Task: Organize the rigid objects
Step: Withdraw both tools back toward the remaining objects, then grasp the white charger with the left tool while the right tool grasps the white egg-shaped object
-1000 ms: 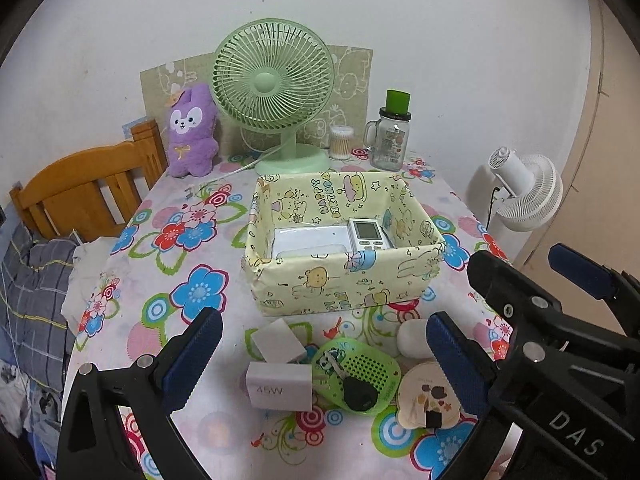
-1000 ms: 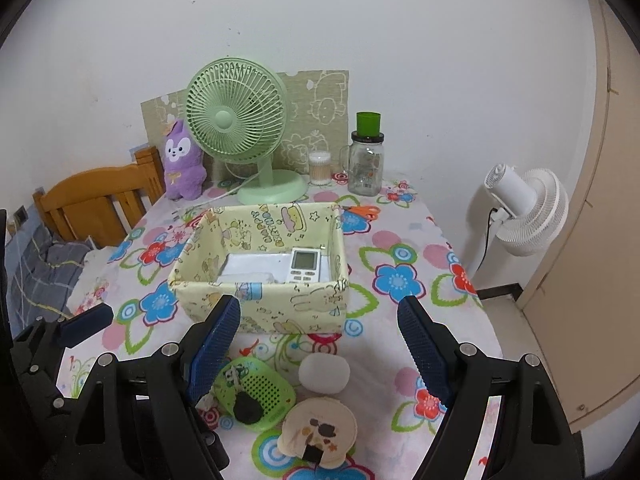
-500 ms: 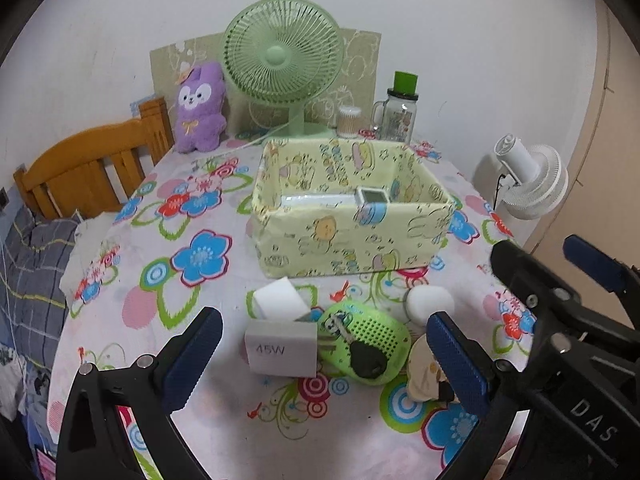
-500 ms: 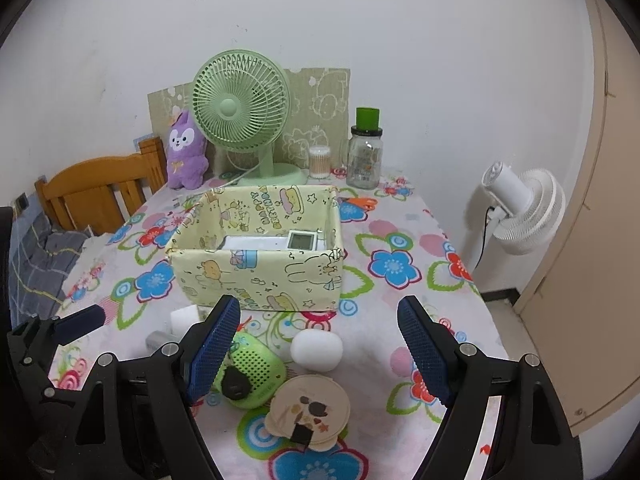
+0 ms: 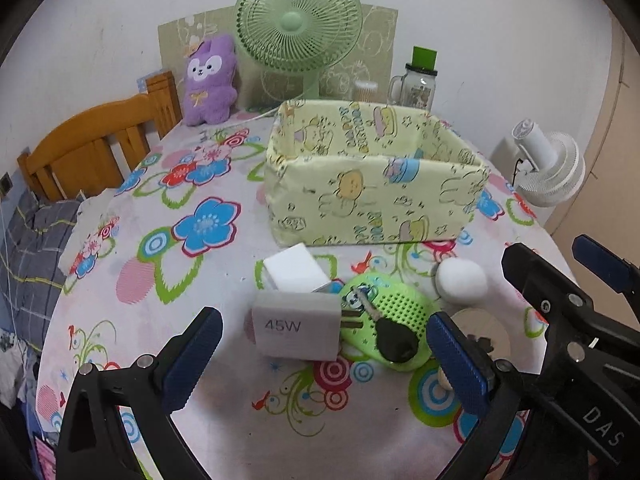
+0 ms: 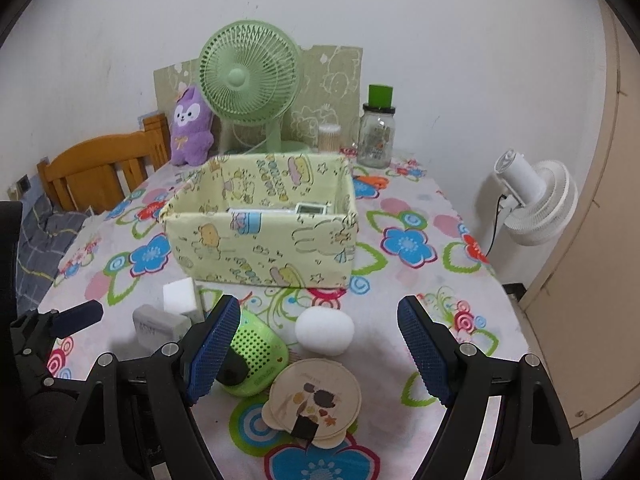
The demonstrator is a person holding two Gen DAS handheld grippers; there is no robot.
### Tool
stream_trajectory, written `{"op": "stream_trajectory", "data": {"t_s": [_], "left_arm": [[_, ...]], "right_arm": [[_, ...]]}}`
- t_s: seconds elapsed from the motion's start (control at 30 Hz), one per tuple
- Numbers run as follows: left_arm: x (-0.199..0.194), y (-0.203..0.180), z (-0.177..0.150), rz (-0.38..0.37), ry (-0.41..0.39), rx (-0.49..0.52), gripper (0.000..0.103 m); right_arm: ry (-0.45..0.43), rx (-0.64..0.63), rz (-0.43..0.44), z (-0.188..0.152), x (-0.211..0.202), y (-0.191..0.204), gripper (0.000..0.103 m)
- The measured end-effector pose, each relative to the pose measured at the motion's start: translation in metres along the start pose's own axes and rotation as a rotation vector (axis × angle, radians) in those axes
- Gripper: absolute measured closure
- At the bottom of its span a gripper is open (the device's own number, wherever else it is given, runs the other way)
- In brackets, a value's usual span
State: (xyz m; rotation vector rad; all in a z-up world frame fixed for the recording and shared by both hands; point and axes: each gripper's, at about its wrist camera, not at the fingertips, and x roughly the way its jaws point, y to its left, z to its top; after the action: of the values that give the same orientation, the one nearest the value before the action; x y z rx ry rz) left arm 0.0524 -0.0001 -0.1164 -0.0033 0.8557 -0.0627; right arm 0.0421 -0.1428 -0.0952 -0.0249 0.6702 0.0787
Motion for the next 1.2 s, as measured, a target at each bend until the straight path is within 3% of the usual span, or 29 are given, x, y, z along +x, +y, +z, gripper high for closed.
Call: {"op": "stream_trajectory", "data": {"t_s": [0.3,0.6,0.8,0.93,1.1,1.2], "left_arm": [[0.019,0.002,-0.006,0.048,0.027,0.002,0.001],[0.044,0.010,-0.009,0.048,0.085,-0.018,0.004],[0.058,0.012,-0.013,0.020,0.138,-0.046,0.017],[0.058,0.011,-0.016,0.014,0.129,-0.062,0.023],[0.057,0.004,-0.013,0.054,0.105,-0.034,0.030],[0.056,0.006,-0.011,0.078,0.096,-0.040,0.042]], "right_arm": [[0.041,0.008,-0.002,-0.009,0.024,0.001,0.020],[0.089,-0.005,-0.013,-0.013,0.047,0.005,0.020],[0.126,0.002,-0.020,-0.017,0.063,0.003,0.020],[0.142,0.027,-0.028,-0.019,0.070,-0.003,0.020],[0.158,0.038,-0.048,-0.021,0.079,-0.008,0.020],[0.162,0.043,-0.051,-0.020,0.083,-0.009,0.020]]}}
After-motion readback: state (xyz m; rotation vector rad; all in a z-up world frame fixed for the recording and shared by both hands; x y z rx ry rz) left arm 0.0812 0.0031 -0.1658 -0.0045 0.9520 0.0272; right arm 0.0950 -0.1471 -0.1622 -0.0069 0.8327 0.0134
